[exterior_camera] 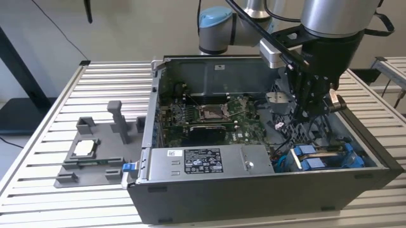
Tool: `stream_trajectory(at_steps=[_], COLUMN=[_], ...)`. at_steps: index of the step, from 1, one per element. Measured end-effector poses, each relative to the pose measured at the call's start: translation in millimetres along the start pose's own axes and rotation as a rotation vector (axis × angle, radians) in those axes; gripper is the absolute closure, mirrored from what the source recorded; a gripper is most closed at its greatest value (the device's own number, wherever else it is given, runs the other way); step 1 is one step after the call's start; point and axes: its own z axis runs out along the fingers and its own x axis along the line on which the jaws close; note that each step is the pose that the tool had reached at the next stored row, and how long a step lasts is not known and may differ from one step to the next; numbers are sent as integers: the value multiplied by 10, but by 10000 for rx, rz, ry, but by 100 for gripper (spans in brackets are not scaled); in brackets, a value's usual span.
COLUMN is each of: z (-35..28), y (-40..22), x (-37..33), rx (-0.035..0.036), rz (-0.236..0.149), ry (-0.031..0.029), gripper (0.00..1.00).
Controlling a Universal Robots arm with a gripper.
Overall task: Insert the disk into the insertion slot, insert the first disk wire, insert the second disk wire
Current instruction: 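Insert the second disk wire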
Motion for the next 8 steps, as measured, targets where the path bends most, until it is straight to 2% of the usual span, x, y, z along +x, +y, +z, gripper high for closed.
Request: stream_trajectory(at_steps=[5,6,8], z=[3,3,1], y=[1,1,0], x=[0,0,-10], rx=[0,-2,-17], rz=[-1,-6,-26], ry=[7,38,160], gripper=[84,84,84])
